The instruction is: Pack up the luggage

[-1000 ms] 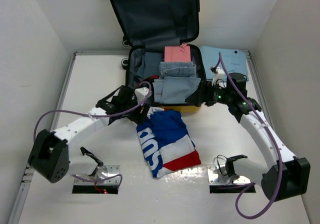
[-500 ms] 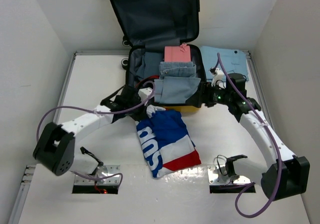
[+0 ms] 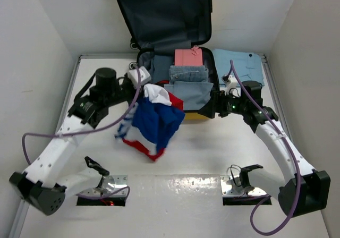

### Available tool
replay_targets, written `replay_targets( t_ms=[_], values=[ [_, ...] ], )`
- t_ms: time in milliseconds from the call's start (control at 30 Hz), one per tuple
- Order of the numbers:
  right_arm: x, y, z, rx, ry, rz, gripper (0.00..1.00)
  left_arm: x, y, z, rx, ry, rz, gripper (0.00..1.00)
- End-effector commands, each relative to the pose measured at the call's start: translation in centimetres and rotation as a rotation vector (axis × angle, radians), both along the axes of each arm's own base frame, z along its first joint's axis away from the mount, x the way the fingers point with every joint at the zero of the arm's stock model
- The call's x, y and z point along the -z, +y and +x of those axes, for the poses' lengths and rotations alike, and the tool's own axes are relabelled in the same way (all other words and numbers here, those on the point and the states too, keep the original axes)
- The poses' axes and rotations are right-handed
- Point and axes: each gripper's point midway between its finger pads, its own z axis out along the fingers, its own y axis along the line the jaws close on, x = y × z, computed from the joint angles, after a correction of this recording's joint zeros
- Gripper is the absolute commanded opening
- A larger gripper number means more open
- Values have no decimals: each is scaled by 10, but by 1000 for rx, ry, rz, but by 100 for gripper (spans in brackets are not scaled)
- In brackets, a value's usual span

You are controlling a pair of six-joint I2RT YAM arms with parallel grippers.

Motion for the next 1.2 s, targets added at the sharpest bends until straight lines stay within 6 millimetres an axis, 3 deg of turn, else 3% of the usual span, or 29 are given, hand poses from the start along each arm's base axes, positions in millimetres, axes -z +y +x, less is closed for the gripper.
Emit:
replay_targets(
  t_ms=[0, 100, 167, 200, 233, 300, 333, 367, 400, 433, 467, 500, 533, 667, 733, 833, 867, 933, 967, 1100, 1133, 1167],
  values=[
    [-1, 3, 2, -25, -21, -1, 78, -6, 10, 58, -87, -51, 32, 0],
    [0, 3, 4, -29, -24, -8, 78, -9, 4, 93, -120, -22, -22, 0],
    [2, 0, 6, -25, -24, -19, 78, -9, -3, 126, -155, 23, -75, 0],
    [0, -1, 7, -25, -28, -20, 78, -24, 0, 141, -171, 8, -116, 0],
    [2, -3, 8, -21, -27, -26, 78, -9, -2, 160, -184, 54, -129, 0],
    [3, -5, 11, -18, -34, -31, 78, -16, -2, 185, -222, 77, -215, 0],
    [5, -6, 13, -15, -25, -31, 78, -36, 1, 197, -210, 52, -260, 0],
    [4, -7, 15, -15, -27, -30, 78, -25, -4, 214, -220, 81, -278, 0],
    [4, -8, 16, -11, -23, -31, 78, -25, 0, 224, -249, 109, -316, 0],
    [5, -8, 19, -12, -21, -31, 78, -47, 4, 238, -260, 68, -350, 0],
    [7, -11, 20, -4, -10, -30, 78, -47, 3, 247, -274, 77, -368, 0],
    [10, -10, 21, -6, -2, -31, 78, -29, 6, 265, -307, 133, -396, 0],
    [9, -11, 23, -6, -7, -32, 78, -48, 16, 280, -352, 97, -433, 0],
    [11, -12, 28, 3, 4, -31, 78, -34, 33, 323, -486, 138, -518, 0],
    [12, -13, 31, 6, 4, -34, 78, -14, 46, 343, -586, 173, -564, 0],
    [11, -13, 36, 9, 8, -30, 78, 9, 58, 358, -691, 226, -634, 0],
    [11, -12, 37, 5, 5, -30, 78, 29, 58, 362, -718, 268, -640, 0],
    [13, -12, 41, 5, 11, -33, 78, 40, 57, 365, -741, 298, -678, 0],
    [10, -11, 43, 5, 5, -28, 78, 60, 62, 368, -785, 318, -671, 0],
    [0, 2, 52, -27, -42, -26, 82, 71, 59, 373, -788, 290, -668, 0],
    [-4, 4, 59, -22, -72, -36, 83, 72, 58, 377, -783, 277, -662, 7],
    [-7, 13, 59, -39, -89, -37, 83, 73, 59, 377, -779, 270, -650, 20]
  ],
)
